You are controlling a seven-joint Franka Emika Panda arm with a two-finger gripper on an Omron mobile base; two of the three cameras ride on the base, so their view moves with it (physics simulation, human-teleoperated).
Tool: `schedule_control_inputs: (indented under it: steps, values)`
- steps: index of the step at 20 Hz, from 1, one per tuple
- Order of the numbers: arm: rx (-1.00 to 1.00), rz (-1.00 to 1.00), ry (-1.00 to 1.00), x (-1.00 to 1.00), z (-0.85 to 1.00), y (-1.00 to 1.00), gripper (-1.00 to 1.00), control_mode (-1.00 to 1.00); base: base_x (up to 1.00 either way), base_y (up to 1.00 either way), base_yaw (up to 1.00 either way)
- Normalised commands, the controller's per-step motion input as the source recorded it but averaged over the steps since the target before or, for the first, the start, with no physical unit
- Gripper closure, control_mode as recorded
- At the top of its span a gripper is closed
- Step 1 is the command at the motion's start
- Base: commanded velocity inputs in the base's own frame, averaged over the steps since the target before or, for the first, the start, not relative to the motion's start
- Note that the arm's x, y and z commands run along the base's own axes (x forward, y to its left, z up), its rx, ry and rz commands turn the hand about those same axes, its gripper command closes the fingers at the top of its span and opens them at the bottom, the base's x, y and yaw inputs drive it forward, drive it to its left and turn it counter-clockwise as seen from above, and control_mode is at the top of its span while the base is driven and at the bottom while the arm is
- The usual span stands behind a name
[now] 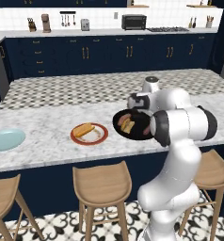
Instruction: Place one bun and one sausage from the bowl on each plate.
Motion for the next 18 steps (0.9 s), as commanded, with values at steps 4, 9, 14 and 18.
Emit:
schedule_control_inputs:
  steps: [4,9,14,18]
  values:
    - [0.00,0.00,0.14,0.34,-0.36,-0.59,-1.00,-1.00,0.00,0.00,0.00]
    - [0.00,0.00,0.25,0.36,-0.54,-0.17,-1.00,-1.00,0.00,0.00,0.00]
    - [0.00,0.00,0.23,0.39,-0.48,0.00,-1.00,-1.00,0.00,0.00,0.00]
    - [0.00,0.00,0.15,0.12,-0.55,-0.09,-1.00,-1.00,0.00,0.00,0.00]
